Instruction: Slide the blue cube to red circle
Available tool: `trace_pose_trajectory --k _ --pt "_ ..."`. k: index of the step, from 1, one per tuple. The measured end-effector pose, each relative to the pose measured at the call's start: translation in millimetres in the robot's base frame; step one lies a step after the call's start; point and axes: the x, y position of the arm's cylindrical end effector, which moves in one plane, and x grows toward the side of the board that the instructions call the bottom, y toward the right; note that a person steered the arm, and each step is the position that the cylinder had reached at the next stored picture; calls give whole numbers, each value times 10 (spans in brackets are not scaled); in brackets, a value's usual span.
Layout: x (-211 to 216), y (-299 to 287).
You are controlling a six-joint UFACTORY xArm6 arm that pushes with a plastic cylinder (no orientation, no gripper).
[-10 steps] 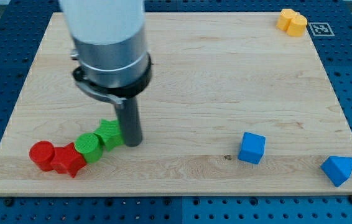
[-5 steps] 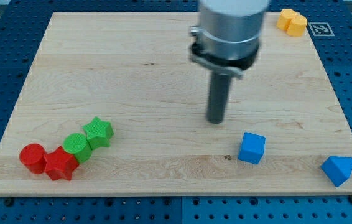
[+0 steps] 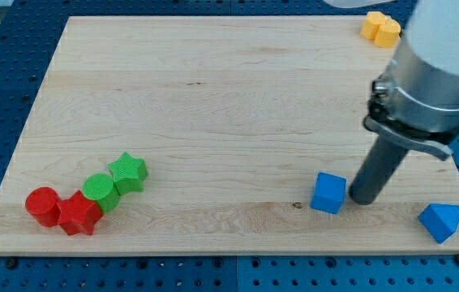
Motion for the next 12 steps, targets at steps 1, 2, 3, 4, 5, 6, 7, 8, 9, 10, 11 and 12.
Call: trace_pose_trajectory --k 1,2,3,4,5,6,7,8,9,10,11,12 --pt "2 -327" --pt "5 -688" --pt "77 -1064" --pt "379 -1317" --pt "358 -1647" --pt "107 -1737" --pt "-210 -1704" --pt "-472 -1471" --pt "-807 -1514" --pt "-1022 -1711" --pt "-1164 -1972" --pt "-1185 -2156"
